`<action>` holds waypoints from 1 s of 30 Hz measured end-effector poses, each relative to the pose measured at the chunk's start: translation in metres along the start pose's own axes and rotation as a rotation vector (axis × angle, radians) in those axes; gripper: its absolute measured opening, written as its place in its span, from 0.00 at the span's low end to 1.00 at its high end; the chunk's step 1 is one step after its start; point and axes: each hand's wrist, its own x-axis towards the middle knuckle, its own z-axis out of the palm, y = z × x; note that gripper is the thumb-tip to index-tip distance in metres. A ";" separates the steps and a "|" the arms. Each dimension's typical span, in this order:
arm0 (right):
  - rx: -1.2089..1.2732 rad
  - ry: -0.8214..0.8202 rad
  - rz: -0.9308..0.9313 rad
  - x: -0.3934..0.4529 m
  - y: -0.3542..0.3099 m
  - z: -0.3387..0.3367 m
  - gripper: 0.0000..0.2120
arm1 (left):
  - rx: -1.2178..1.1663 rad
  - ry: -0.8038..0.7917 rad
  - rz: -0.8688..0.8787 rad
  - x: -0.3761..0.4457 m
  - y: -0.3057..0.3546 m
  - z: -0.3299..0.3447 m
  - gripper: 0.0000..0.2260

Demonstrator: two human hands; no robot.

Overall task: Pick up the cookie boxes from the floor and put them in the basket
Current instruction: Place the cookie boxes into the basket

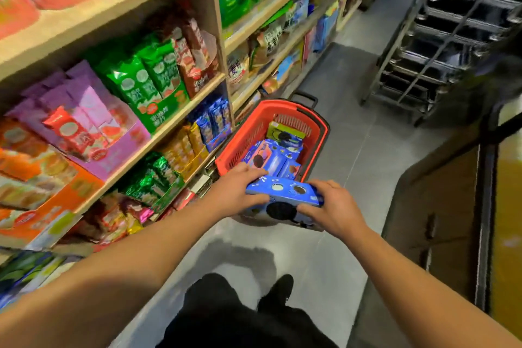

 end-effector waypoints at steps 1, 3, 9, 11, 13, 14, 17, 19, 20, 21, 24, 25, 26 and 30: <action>0.001 -0.009 -0.006 0.011 0.007 -0.006 0.31 | -0.003 0.006 -0.015 0.011 0.003 0.002 0.31; 0.003 -0.032 -0.022 0.036 0.020 -0.017 0.31 | -0.007 0.009 -0.042 0.035 0.005 0.005 0.31; -0.032 -0.120 -0.074 0.138 0.050 -0.038 0.32 | -0.044 0.019 -0.114 0.124 -0.012 0.009 0.31; -0.035 -0.131 -0.084 0.168 0.056 -0.045 0.30 | -0.055 0.040 -0.143 0.153 -0.016 0.011 0.31; -0.028 -0.148 -0.067 0.203 0.064 -0.055 0.28 | -0.089 0.087 -0.159 0.187 -0.021 0.012 0.31; -0.033 -0.157 -0.055 0.219 0.067 -0.061 0.27 | -0.101 0.082 -0.166 0.203 -0.022 0.011 0.31; -0.038 -0.182 -0.037 0.267 0.079 -0.072 0.27 | -0.106 0.000 -0.176 0.255 -0.030 0.008 0.31; -0.014 -0.181 -0.034 0.289 0.089 -0.075 0.27 | -0.145 -0.021 -0.175 0.282 -0.035 0.009 0.31; -0.002 -0.192 -0.029 0.303 0.096 -0.075 0.26 | -0.153 -0.030 -0.191 0.298 -0.040 0.012 0.31; 0.009 -0.205 -0.021 0.315 0.104 -0.075 0.26 | -0.147 -0.037 -0.192 0.312 -0.042 0.015 0.31; 0.046 -0.239 -0.007 0.354 0.127 -0.067 0.26 | -0.142 -0.070 -0.189 0.350 -0.054 0.023 0.31; 0.063 -0.255 0.010 0.373 0.138 -0.059 0.26 | -0.150 -0.083 -0.203 0.368 -0.063 0.031 0.31; 0.078 -0.281 0.028 0.393 0.150 -0.049 0.24 | -0.152 -0.097 -0.227 0.386 -0.073 0.041 0.31; 0.109 -0.355 0.031 0.456 0.185 -0.007 0.22 | -0.149 -0.134 -0.280 0.439 -0.115 0.079 0.29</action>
